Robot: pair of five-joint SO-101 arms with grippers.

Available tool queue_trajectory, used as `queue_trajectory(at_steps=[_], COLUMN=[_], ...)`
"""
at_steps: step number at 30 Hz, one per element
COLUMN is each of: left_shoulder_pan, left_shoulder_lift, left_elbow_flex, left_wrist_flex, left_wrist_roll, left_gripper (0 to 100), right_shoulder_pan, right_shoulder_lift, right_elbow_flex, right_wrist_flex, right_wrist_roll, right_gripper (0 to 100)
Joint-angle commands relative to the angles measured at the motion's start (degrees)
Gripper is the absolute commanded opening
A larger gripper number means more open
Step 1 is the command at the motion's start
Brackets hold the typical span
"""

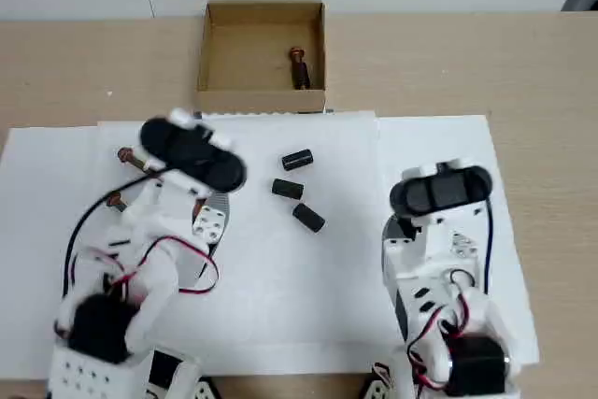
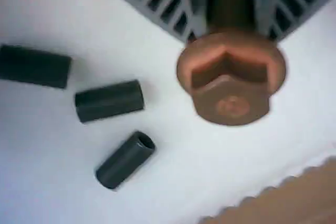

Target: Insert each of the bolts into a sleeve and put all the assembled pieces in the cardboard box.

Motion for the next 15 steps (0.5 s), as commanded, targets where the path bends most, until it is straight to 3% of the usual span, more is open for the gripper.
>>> queue_trajectory(at_steps=[1,10,15], left_shoulder_pan=[-2.7,-3.2,-2.9], left_shoulder_lift=[-8.5,-25.1,-31.6], left_elbow_flex=[6.3,18.9,25.2], left_wrist_flex=[-5.6,-6.6,-7.5], left_wrist_roll=[4.0,10.5,16.8], left_gripper=[0,0,0], right_shoulder_pan=[-3.1,-10.8,-14.1], right_shoulder_lift=[-6.5,-10.7,-10.7], right_elbow_flex=[4.0,8.9,14.5], right_wrist_flex=[-2.1,-2.8,-12.4], right_wrist_roll=[-0.3,-0.6,-0.4], right_gripper=[0.3,0.3,0.3])
